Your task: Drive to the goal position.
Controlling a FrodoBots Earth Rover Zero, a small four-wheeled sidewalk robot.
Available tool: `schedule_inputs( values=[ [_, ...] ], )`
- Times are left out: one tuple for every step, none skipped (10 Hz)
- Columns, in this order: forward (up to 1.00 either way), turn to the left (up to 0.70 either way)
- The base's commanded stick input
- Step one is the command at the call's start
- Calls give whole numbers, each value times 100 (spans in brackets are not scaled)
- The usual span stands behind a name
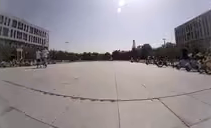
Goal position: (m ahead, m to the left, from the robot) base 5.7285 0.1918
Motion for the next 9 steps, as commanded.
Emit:
schedule_inputs(
  values=[
    [100, 0],
    [100, 0],
    [100, 0],
    [100, 0],
    [100, 0],
    [100, 0],
    [100, 0],
    [100, 0],
    [100, 0]
  ],
)
